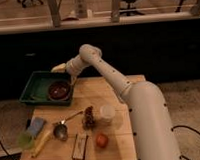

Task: Stack bowls into tray

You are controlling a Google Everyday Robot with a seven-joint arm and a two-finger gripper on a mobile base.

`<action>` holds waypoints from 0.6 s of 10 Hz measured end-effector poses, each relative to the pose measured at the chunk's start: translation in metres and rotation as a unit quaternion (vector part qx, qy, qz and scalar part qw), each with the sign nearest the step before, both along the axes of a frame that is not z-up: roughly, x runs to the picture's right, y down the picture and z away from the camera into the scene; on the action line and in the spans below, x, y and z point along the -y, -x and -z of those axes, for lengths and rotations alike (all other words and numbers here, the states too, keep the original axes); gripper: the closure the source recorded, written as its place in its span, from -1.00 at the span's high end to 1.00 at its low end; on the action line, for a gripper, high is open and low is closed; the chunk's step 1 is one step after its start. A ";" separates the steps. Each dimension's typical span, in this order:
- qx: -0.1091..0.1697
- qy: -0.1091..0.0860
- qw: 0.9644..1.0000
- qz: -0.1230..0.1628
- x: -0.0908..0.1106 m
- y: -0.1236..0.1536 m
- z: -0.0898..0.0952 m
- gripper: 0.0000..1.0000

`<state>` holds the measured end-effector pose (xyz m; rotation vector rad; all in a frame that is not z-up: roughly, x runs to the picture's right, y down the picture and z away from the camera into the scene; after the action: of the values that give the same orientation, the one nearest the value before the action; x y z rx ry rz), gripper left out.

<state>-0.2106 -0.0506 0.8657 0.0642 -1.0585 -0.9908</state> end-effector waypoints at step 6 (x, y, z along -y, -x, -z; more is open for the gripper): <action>0.000 0.001 1.000 0.000 0.003 -0.001 0.001 0.60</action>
<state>-0.2096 -0.0540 0.8645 0.0625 -1.0588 -0.9899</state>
